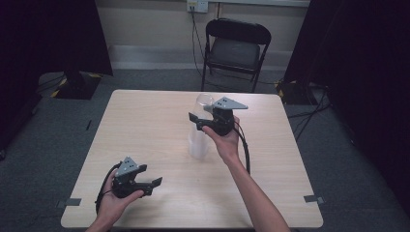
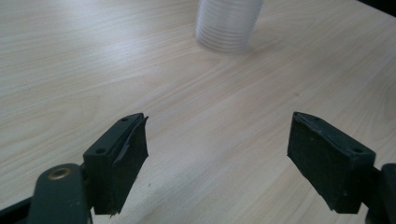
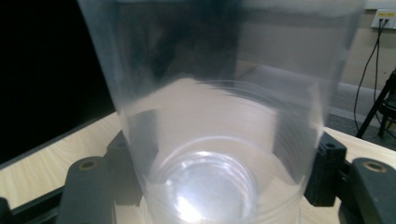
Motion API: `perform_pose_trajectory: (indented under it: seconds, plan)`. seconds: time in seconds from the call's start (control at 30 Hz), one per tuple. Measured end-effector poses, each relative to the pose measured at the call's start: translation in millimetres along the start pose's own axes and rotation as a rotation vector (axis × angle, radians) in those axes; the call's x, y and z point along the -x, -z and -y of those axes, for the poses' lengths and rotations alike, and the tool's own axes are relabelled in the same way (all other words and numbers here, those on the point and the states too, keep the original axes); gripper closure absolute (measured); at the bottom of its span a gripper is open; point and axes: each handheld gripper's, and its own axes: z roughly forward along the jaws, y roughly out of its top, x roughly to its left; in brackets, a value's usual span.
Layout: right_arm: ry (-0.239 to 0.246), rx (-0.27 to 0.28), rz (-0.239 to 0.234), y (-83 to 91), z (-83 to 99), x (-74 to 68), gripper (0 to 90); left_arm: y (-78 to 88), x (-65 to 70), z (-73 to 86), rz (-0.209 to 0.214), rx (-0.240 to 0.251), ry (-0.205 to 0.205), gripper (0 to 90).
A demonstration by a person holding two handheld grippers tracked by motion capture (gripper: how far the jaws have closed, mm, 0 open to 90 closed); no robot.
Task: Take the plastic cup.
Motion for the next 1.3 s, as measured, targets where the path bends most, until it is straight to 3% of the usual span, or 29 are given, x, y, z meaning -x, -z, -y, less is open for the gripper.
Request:
perform_pose_trajectory:
  seconds: [0.23,0.33,0.6,0.9,1.1,1.3]
  plan:
    - [0.003,0.011,-0.001,3.4,-3.8,-1.7,30.9,1.4,2.1,-0.6,0.016,0.025,-0.004,20.2]
    - [-0.033,0.022,-0.021,5.5,-6.1,-0.2,30.9,0.4,3.5,-0.7,0.027,0.026,-0.007,20.5]
    - [-0.019,0.029,-0.022,13.9,-14.6,-4.4,31.2,-1.5,3.7,-0.2,0.044,0.016,-0.017,23.9]
    - [-0.008,0.053,-0.023,28.6,-22.5,-5.9,31.3,-1.9,3.5,-0.2,0.015,0.007,-0.049,24.7]
    - [0.0,0.048,-0.01,39.9,-23.9,-3.7,31.3,-2.7,4.8,0.1,0.022,-0.007,-0.061,25.6]
    - [-0.024,0.051,-0.007,52.0,-20.7,-0.8,31.6,-3.8,7.7,-1.4,0.037,0.008,-0.047,27.0]
